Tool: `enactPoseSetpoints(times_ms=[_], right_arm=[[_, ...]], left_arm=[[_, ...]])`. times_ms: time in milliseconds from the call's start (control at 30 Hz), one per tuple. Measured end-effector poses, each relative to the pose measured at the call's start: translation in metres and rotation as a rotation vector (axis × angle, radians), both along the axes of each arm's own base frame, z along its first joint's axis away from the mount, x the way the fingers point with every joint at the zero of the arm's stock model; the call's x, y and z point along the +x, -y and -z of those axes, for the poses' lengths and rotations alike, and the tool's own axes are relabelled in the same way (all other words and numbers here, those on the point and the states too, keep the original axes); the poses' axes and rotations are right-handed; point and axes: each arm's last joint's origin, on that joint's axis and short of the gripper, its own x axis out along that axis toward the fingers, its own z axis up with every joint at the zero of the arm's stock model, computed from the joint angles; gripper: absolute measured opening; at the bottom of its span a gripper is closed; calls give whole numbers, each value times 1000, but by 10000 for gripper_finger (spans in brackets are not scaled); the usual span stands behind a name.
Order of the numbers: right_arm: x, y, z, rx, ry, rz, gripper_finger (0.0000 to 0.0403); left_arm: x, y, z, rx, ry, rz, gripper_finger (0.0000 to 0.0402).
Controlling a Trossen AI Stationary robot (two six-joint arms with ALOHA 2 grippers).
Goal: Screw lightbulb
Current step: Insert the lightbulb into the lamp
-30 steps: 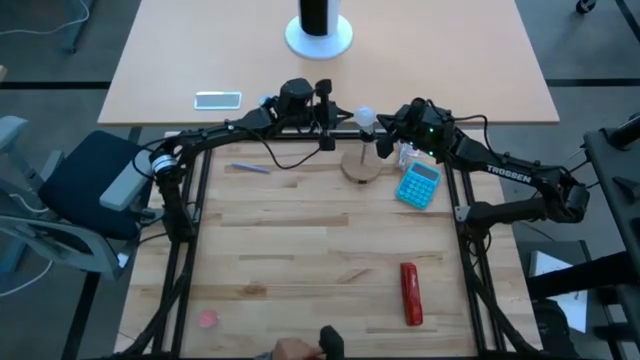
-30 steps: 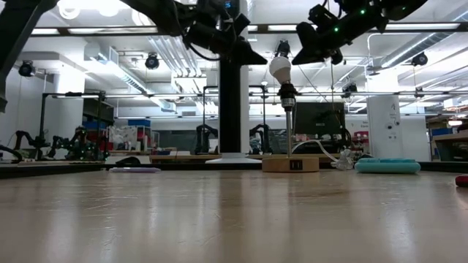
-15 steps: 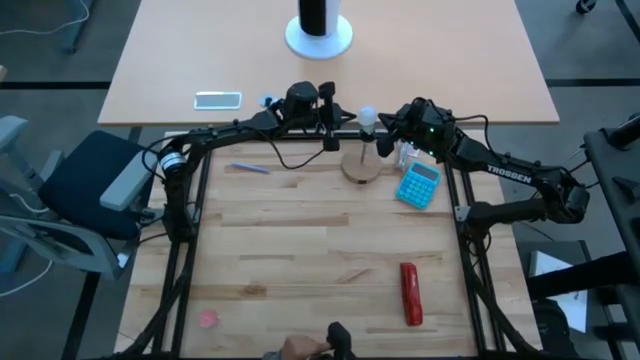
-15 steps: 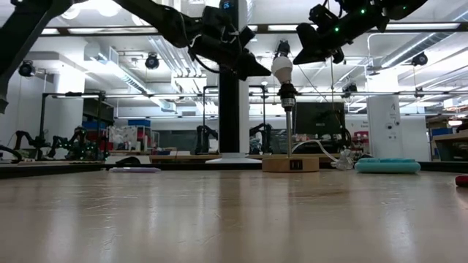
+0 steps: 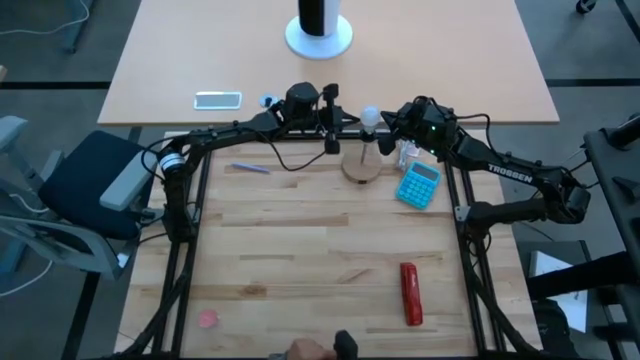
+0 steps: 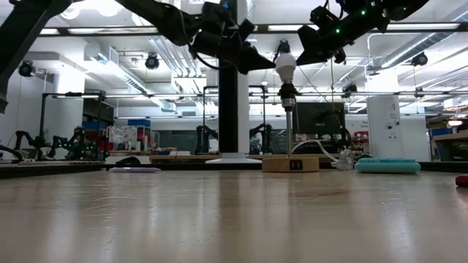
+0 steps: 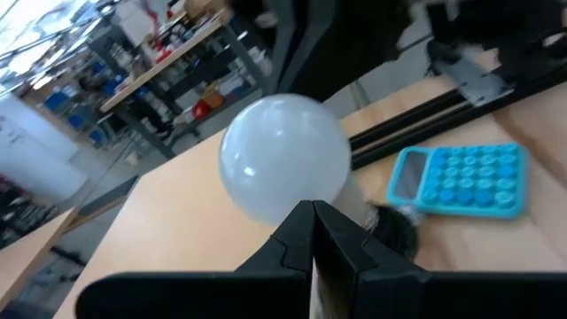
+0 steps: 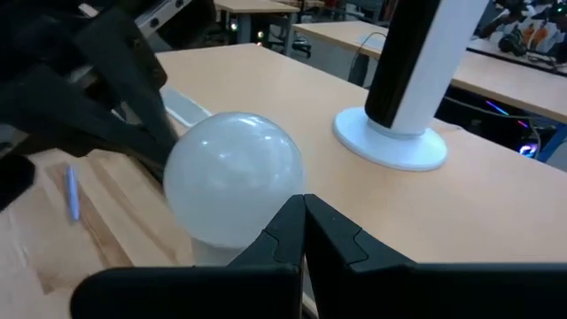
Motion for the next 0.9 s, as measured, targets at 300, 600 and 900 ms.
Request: enactPoseSetpoints(times_ms=[300,600,900], right_arm=[[1,-2,0,9,2,-25,2],[1,-3,3,38,-7,-34,2],[2,-4,4,43,-14,-45,2]], left_arm=[[1,3,-1,7,5,34,0],[1,2,-1,9,4,22,0],[0,2,1,-4,-16,21,0]])
